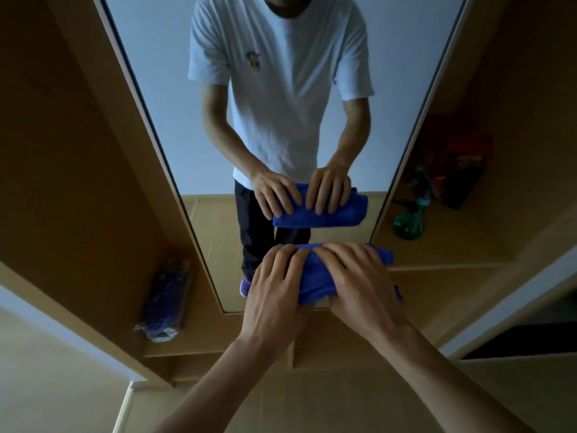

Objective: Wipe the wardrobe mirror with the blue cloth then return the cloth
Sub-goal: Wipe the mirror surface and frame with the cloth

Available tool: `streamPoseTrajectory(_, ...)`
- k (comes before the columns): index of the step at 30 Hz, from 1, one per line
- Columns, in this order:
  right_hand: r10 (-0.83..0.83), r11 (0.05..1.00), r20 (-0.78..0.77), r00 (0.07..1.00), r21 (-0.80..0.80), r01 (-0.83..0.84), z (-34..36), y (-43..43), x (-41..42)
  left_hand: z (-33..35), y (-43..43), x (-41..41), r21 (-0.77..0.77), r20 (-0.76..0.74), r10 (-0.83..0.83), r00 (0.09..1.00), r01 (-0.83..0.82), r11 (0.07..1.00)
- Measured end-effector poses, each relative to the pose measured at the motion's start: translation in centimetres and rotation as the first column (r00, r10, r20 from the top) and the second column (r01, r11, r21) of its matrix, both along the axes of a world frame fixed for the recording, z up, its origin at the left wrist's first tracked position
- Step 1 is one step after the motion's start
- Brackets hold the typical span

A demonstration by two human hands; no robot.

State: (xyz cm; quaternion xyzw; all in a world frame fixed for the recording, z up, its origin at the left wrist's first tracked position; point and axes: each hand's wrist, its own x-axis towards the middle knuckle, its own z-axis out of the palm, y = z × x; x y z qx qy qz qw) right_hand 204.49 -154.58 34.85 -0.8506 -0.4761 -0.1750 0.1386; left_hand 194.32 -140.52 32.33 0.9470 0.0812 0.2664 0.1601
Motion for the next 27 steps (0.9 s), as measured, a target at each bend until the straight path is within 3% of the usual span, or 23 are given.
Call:
streamPoseTrajectory(10,-0.025,0.982,0.313,0.949,0.183,-0.035,14.3,-1.4,0.8,14.7,-1.0,1.8,0.172,0.294,-0.07,0.953,0.019,0.985)
streamPoseTrajectory(22,-0.114,0.937,0.592,0.798,0.332,-0.112,27.4,-1.9,4.2,29.5,0.0,3.7,0.498,0.545,-0.198,0.815,-0.125,0.858)
streamPoseTrajectory(27,-0.15,0.919,0.685,0.713,0.362,-0.154,32.9,-1.6,5.9,35.1,0.1,5.0,0.532,0.593,-0.187,0.784,-0.207,0.821)
